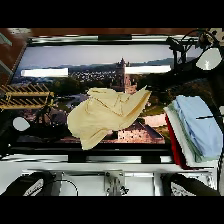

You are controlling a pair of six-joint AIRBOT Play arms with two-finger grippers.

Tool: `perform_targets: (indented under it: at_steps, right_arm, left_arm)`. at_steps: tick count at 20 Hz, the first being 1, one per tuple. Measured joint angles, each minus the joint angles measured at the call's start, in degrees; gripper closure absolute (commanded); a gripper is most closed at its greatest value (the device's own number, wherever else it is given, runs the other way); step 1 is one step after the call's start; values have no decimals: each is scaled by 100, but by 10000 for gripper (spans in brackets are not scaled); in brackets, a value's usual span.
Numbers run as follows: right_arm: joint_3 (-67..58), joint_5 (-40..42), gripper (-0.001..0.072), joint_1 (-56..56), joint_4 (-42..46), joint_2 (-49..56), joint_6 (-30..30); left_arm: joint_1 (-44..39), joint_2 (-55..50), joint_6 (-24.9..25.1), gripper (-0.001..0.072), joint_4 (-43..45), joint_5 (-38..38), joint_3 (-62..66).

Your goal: Fold the shirts.

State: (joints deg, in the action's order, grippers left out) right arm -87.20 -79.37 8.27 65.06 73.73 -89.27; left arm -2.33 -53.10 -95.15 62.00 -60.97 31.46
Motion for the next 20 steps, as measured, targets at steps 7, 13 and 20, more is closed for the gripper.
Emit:
perform_targets:
  at_steps: [7,13,20]
  right_arm:
    - [0,22,647,0,-2,0,9]
    - [0,28,647,0,-4,0,2]
    - [-876,302,648,2,81,-9,649]
  left_arm:
    - [-33,-555,72,217,-713,1322,-509]
    - [-273,-859,155,670,-1143,2059,-560]
    - [-245,234,1207,672,-918,1991,1137]
